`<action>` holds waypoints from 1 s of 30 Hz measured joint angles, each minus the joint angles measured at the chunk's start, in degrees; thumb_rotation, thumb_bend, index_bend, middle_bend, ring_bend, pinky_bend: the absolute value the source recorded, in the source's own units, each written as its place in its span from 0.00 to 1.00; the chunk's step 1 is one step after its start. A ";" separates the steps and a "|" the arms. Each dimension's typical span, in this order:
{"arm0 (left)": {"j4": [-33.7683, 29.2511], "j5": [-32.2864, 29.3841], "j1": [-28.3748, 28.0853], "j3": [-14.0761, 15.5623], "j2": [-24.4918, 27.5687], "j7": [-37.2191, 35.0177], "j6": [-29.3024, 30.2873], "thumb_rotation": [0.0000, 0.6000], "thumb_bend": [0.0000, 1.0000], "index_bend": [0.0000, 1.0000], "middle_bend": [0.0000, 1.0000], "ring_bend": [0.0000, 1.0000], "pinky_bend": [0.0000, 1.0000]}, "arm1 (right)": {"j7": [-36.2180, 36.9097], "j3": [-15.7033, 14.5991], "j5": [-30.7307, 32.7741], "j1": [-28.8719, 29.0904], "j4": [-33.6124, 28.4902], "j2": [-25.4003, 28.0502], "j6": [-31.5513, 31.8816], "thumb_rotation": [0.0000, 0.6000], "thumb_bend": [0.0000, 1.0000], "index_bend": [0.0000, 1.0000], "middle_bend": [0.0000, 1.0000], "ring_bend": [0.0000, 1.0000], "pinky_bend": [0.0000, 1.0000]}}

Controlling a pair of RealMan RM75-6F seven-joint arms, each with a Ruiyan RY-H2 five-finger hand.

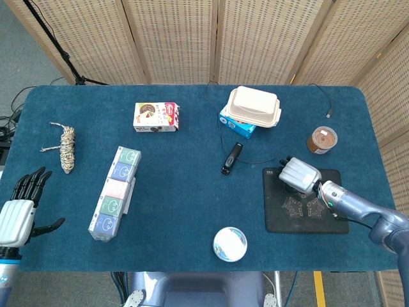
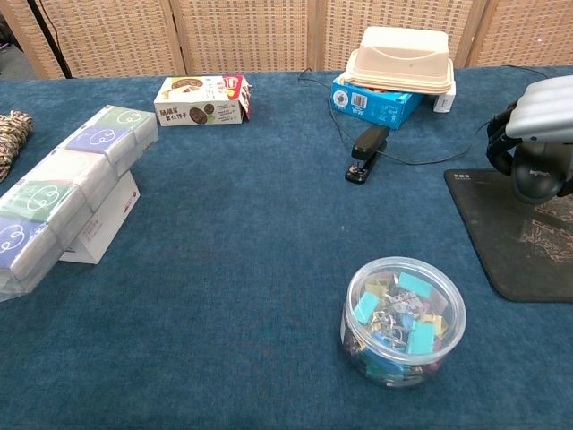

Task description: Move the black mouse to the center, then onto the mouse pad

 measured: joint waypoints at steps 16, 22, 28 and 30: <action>0.17 -1.07 -0.47 -0.35 -0.29 0.52 -0.79 1.00 0.13 0.00 0.00 0.00 0.00 | 6.28 -3.48 -4.39 4.26 6.92 -5.63 3.22 1.00 0.19 0.54 0.45 0.28 0.41; 0.21 -1.22 -0.52 -0.35 -0.26 0.50 -0.89 1.00 0.13 0.00 0.00 0.00 0.00 | 6.86 -3.72 -4.53 5.81 6.11 -5.89 3.20 1.00 0.22 0.54 0.45 0.28 0.40; 0.16 -1.07 -0.54 -0.28 -0.23 0.45 -0.86 1.00 0.13 0.00 0.00 0.00 0.00 | 6.79 -4.31 -4.61 6.99 5.62 -6.08 2.02 1.00 0.23 0.53 0.44 0.27 0.40; 0.13 -1.11 -0.53 -0.31 -0.20 0.38 -0.82 1.00 0.13 0.00 0.00 0.00 0.00 | 6.78 -4.39 -4.41 7.11 5.63 -6.16 1.71 1.00 0.23 0.51 0.43 0.26 0.40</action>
